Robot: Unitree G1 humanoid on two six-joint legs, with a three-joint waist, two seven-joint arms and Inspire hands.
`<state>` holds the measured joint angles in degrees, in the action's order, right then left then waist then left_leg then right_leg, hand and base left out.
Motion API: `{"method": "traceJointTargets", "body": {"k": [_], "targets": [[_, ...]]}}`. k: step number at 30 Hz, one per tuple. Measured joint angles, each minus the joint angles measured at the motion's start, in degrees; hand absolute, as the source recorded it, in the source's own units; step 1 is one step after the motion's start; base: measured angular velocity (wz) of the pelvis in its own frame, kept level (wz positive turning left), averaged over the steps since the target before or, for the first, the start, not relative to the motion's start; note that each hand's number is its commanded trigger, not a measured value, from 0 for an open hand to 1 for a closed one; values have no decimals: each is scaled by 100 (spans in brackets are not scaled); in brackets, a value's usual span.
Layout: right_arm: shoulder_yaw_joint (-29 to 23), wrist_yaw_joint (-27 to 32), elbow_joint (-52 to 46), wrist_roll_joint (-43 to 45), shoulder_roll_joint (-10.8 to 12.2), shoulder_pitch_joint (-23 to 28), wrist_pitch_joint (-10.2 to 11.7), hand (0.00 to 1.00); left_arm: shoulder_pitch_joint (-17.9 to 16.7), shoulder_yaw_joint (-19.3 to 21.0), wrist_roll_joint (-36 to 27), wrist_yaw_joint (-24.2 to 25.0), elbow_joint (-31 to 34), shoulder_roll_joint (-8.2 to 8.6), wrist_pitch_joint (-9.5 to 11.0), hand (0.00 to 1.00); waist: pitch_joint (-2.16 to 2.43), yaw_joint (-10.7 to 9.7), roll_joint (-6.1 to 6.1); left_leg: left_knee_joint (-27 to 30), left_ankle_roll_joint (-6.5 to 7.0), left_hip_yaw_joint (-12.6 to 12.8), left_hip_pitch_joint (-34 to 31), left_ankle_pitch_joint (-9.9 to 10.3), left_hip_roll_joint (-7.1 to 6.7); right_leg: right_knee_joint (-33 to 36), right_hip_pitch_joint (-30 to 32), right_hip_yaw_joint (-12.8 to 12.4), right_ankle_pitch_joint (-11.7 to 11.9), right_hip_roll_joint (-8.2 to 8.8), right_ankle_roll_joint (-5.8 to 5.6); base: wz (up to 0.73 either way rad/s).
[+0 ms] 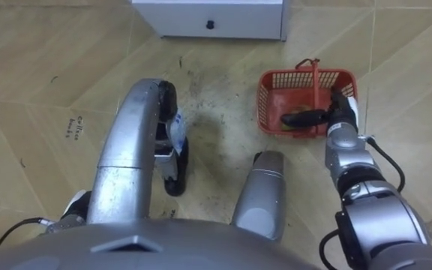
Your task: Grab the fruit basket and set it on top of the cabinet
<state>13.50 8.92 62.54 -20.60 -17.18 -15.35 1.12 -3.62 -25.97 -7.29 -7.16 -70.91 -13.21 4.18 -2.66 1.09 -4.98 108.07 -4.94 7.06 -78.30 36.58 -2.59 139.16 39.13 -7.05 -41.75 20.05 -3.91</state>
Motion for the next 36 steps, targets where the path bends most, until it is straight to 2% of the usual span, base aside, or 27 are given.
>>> {"method": "traceJointTargets", "body": {"k": [1, 2, 3, 16, 18, 21, 28, 36], "targets": [[1, -17, 0, -6, -6, -3, 0, 25, 5, 0, -1, 18, -6, 0, -2, 0, -2, 16, -3, 4, 0, -1, -2, 0, 1, 0, 0, -1, 0, -6, 0, 0], [5, -40, 0, -11, -14, -6, 0, 69, 10, 0, -1, 54, -8, 0, -6, 0, -4, 47, -7, 12, 0, -3, -7, 0, 2, 0, 0, 1, 0, -6, 0, 0], [32, -41, 0, -12, -19, -7, 0, 100, 24, 1, -1, 84, -14, 0, -12, 0, -7, 65, -11, 16, 0, -2, -14, 0, 2, 0, 0, 6, 0, -5, 0, 0], [221, -422, 261, -413, -57, -136, -56, 100, 25, -121, -4, 296, -52, 2, -116, 0, -13, 135, -22, 27, -4, -32, -40, -2, 31, 26, 56, -13, -1, -78, -1, -2], [221, -419, 273, -412, -60, -146, -75, 100, 63, -120, -4, 309, -52, 3, -134, 0, -16, 182, -26, 35, -15, -33, -54, -7, 78, 50, 85, -16, -1, -112, -1, -4], [222, -420, 306, -414, -59, -146, -125, 100, 114, -120, -5, 311, -50, 3, -127, 0, -20, 241, -34, 28, -44, -46, -54, -21, 76, 64, 87, -6, -1, -117, -1, 0], [214, -456, 315, -555, -60, -140, -125, 100, 98, -116, -5, 311, -51, 5, -133, 0, -28, 232, -48, 27, -62, -45, -46, -30, 78, 71, 87, -20, -2, -120, -2, 0], [207, -483, 387, -582, -32, -136, -125, 100, 149, -110, -3, 327, -56, 27, -131, 0, -11, 215, -14, 65, -70, -101, -6, -35, 61, 72, -10, 33, -3, -121, -4, 0]]}}
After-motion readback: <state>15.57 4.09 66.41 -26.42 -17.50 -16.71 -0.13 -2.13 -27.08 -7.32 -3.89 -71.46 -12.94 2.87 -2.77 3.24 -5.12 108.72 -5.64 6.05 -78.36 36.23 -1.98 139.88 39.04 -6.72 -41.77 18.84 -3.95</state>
